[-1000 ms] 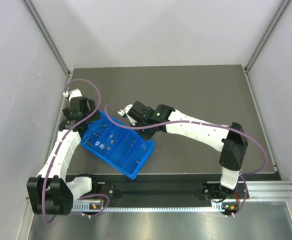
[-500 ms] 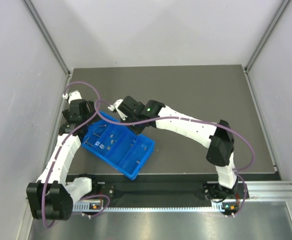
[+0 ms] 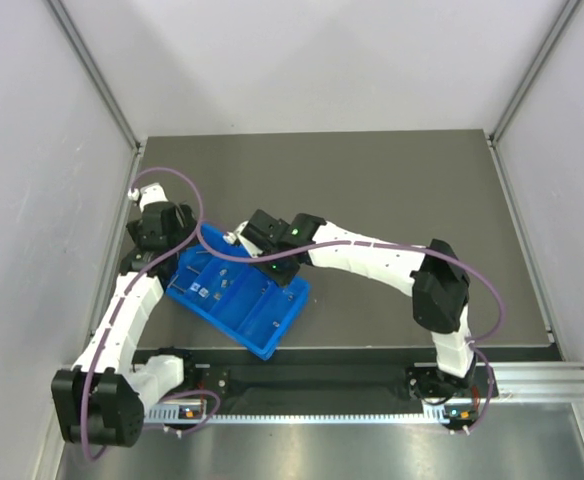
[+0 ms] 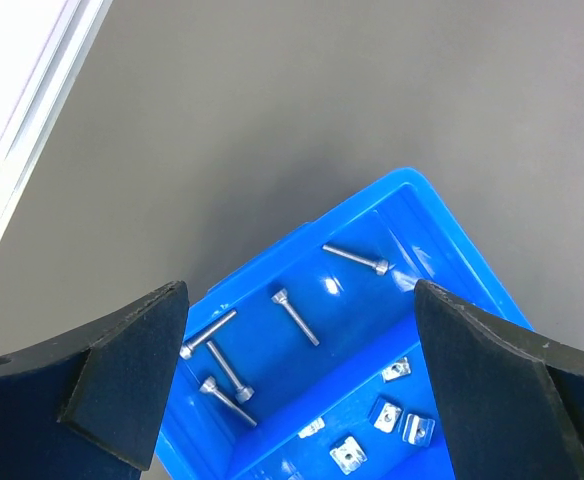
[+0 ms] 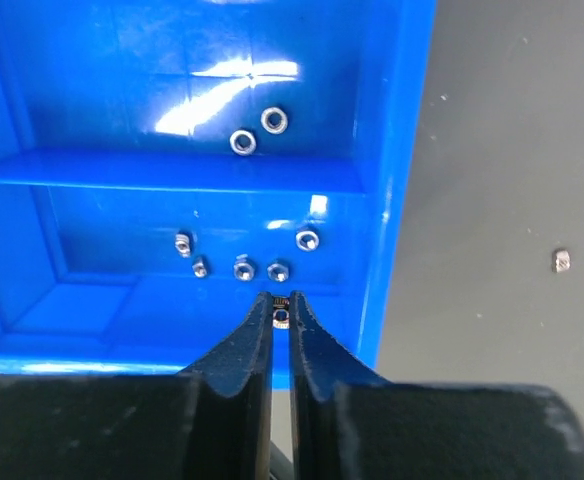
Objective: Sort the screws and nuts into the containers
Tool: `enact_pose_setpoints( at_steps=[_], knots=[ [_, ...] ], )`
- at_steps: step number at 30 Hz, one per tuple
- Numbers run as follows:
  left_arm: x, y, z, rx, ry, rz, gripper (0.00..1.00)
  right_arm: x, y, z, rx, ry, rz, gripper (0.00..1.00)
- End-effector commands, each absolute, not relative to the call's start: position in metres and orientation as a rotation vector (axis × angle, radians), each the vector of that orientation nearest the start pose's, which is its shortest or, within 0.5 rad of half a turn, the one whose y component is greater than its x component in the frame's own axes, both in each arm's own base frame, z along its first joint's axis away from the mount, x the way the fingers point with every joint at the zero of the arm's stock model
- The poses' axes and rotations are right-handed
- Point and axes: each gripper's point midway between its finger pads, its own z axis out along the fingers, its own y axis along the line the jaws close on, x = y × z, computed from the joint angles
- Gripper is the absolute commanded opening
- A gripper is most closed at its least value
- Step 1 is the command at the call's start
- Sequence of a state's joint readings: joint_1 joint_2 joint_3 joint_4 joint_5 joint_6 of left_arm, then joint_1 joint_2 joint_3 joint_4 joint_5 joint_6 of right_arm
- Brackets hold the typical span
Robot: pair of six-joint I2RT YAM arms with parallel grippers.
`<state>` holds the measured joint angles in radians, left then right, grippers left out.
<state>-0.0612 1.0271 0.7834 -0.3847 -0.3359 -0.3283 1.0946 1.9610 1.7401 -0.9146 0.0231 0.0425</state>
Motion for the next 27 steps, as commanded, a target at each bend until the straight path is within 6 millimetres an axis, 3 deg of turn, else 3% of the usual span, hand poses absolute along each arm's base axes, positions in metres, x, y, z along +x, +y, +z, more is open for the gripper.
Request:
enact_pose_setpoints(
  at_steps=[1,2,5,7,10,12,13,15,16,18,19,21,22,27],
  knots=[
    [0.319,0.026,0.184,-0.446,2.023,0.147,0.99,0.193,0.404,0.143,-1.407,2.268,0.384,0.07],
    [0.319,0.026,0.185,-0.445,2.019,0.146,0.99,0.192,0.406,0.142,-1.408,2.261,0.389,0.10],
    [0.318,0.025,0.188,-0.443,2.010,0.141,0.99,0.187,0.405,0.141,-1.398,2.257,0.401,0.45],
    [0.317,0.025,0.189,-0.446,2.003,0.141,0.99,0.193,0.405,0.151,-1.346,2.235,0.388,0.67],
    [0.317,0.024,0.190,-0.446,1.997,0.135,0.99,0.214,0.403,0.179,-1.215,2.184,0.346,0.83],
    [0.317,0.023,0.192,-0.442,1.991,0.128,0.99,0.231,0.397,0.200,-1.085,2.185,0.343,0.86],
    [0.317,0.023,0.192,-0.443,1.989,0.126,0.99,0.256,0.384,0.211,-0.960,2.199,0.321,0.87],
    [0.316,0.022,0.193,-0.441,1.986,0.120,0.99,0.282,0.363,0.228,-0.706,2.260,0.365,0.88],
    [0.317,0.022,0.193,-0.440,1.987,0.119,0.99,0.311,0.335,0.227,-0.565,2.301,0.345,0.88],
    [0.318,0.020,0.194,-0.436,1.984,0.109,0.99,0.332,0.304,0.228,-0.398,2.329,0.348,0.87],
    [0.318,0.020,0.194,-0.433,1.985,0.107,0.99,0.347,0.276,0.213,-0.314,2.364,0.295,0.87],
    [0.318,0.019,0.196,-0.428,1.989,0.107,0.99,0.360,0.245,0.201,-0.222,2.390,0.215,0.87],
    [0.319,0.020,0.196,-0.428,1.990,0.109,0.99,0.365,0.225,0.185,-0.188,2.424,0.170,0.86],
    [0.322,0.018,0.190,-0.417,2.048,0.118,0.99,0.368,0.170,0.127,-0.245,2.487,0.004,0.75]
  ],
)
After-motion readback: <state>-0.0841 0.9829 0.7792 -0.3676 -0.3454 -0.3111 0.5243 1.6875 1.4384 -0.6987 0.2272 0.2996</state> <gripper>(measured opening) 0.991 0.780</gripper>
